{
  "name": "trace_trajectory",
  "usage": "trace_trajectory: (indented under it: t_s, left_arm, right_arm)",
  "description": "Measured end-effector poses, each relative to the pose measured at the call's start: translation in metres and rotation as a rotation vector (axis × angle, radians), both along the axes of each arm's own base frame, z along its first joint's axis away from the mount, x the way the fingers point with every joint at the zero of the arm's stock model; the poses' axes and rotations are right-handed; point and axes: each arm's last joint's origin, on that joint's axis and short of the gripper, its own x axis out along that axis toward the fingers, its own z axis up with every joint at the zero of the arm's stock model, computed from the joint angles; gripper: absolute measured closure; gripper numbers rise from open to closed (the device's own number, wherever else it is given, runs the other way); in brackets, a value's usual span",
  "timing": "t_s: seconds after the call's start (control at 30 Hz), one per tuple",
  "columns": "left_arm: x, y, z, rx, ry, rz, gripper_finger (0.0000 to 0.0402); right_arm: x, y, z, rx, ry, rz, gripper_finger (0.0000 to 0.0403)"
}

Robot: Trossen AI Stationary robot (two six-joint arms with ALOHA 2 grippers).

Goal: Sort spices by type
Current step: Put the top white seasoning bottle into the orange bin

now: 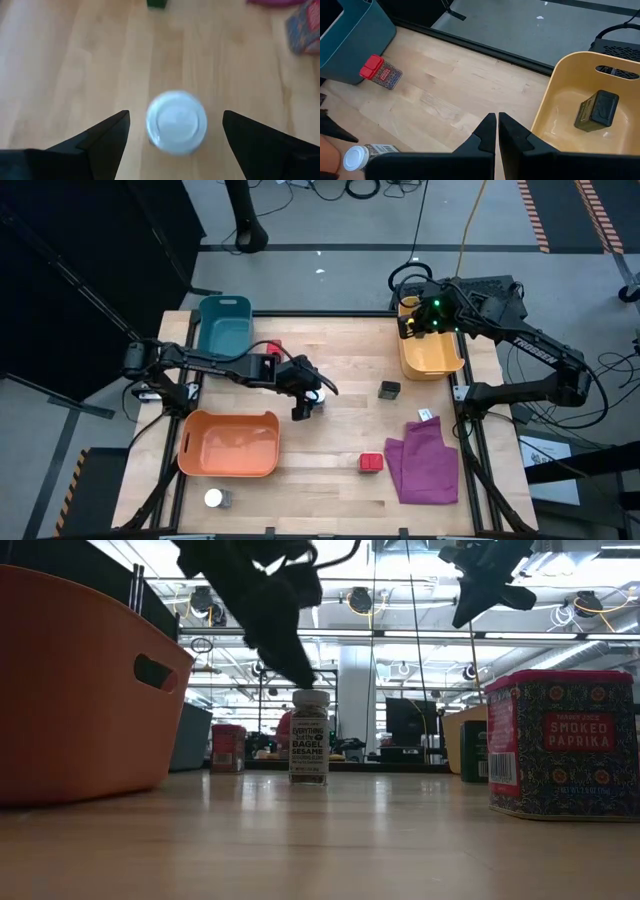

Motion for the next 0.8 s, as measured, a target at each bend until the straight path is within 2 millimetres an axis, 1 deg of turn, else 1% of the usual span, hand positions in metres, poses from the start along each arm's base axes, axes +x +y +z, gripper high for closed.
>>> trace_trajectory:
  t_s: [0.13, 0.37, 0.53, 0.7, 0.8]
  left_arm:
    - [0.000, 0.000, -0.008, -0.004, -0.042, 0.009, 0.0075]
    - [-0.004, 0.000, -0.020, -0.016, -0.060, 0.024, 0.0075]
    - [-0.005, 0.000, -0.023, -0.016, -0.063, 0.022, 0.0075]
    - [0.002, 0.000, -0.030, -0.031, -0.091, 0.009, 0.0075]
    - [0.006, 0.000, -0.038, -0.053, -0.081, 0.015, 0.0075]
  right_arm:
    - [0.000, 0.000, 0.000, -0.003, 0.002, -0.002, 0.0403]
    - [0.000, 0.000, 0.000, -0.005, 0.003, -0.005, 0.0403]
    - [0.000, 0.000, 0.000, -0.005, 0.004, -0.005, 0.0403]
    - [0.000, 0.000, 0.000, -0.005, 0.004, -0.006, 0.0403]
    - [0.000, 0.000, 0.000, -0.005, 0.005, -0.006, 0.0403]
